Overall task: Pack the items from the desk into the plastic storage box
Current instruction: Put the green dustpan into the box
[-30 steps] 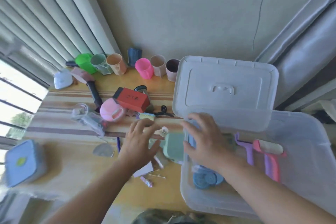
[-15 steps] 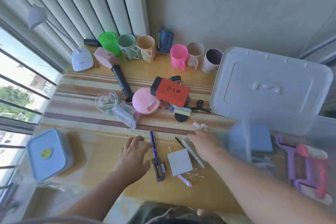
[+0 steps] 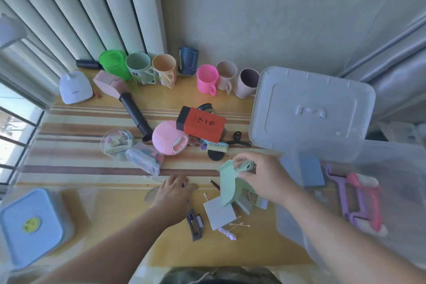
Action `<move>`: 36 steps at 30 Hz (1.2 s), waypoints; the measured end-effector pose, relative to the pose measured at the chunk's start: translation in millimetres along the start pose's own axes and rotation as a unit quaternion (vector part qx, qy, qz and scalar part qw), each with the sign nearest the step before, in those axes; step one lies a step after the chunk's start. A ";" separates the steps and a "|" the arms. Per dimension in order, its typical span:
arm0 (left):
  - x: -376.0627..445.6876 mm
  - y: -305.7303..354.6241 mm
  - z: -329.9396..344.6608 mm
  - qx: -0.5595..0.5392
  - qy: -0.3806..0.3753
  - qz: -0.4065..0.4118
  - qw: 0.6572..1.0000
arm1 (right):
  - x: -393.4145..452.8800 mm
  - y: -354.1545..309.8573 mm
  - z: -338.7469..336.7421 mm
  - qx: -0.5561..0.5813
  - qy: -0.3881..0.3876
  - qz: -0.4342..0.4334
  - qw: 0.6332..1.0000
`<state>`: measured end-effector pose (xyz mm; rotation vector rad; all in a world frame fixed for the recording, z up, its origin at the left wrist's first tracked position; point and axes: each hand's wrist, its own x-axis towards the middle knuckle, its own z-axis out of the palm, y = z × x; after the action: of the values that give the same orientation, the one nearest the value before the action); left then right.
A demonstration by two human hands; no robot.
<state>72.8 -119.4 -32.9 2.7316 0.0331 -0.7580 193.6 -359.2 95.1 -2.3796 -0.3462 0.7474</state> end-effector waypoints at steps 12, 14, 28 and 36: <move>8.7 32.3 -9.7 -0.127 0.041 0.122 0.983 | -21.5 30.9 11.3 0.236 0.108 0.124 0.958; 11.6 31.2 -7.4 -0.170 0.086 0.047 0.980 | -19.9 30.5 4.3 0.223 0.129 0.116 0.959; 81.5 122.2 10.8 0.139 -0.048 0.131 0.980 | -51.8 74.6 -66.3 0.209 0.253 0.106 0.939; 88.7 145.5 17.4 0.271 -0.027 0.114 0.955 | -111.9 129.7 -70.0 0.197 0.258 0.124 0.938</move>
<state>155.3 -268.5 -50.6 3.1358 -0.5759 -0.8741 152.6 -539.2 107.5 -2.1442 0.3043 0.2367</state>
